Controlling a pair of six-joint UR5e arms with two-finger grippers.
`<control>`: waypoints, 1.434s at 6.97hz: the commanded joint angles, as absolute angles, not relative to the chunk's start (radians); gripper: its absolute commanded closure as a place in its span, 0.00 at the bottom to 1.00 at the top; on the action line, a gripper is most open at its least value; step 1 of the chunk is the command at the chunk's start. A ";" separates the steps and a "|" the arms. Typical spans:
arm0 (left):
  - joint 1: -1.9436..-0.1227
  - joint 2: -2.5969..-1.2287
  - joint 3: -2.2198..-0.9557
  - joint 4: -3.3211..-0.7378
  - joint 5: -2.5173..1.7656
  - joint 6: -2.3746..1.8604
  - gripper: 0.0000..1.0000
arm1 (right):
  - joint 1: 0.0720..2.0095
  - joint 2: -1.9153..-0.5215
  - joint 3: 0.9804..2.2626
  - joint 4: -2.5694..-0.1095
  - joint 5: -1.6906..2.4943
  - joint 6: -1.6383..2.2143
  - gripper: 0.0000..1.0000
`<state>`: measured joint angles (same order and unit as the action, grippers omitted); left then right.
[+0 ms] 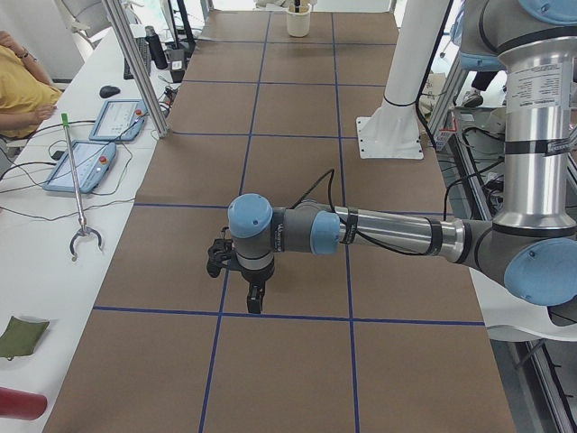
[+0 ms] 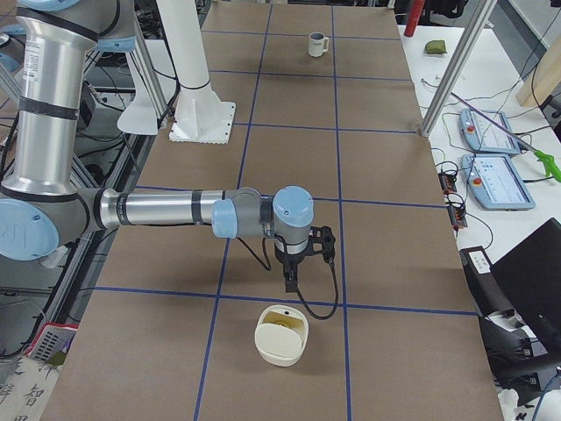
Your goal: Left arm hands cup to right arm to dump lemon
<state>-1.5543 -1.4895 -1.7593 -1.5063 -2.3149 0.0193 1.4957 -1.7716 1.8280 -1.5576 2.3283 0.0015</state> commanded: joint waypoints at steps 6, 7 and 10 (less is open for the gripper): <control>-1.559 -1.471 -1.782 -1.519 -2.302 0.014 0.00 | 1.491 -1.766 1.830 -1.551 2.323 0.002 0.00; -1.559 -1.471 -1.782 -1.519 -2.303 0.014 0.00 | 1.485 -1.766 1.825 -1.551 2.316 0.002 0.00; -1.557 -1.474 -1.776 -1.520 -2.304 0.012 0.00 | 1.480 -1.764 1.827 -1.551 2.315 0.002 0.00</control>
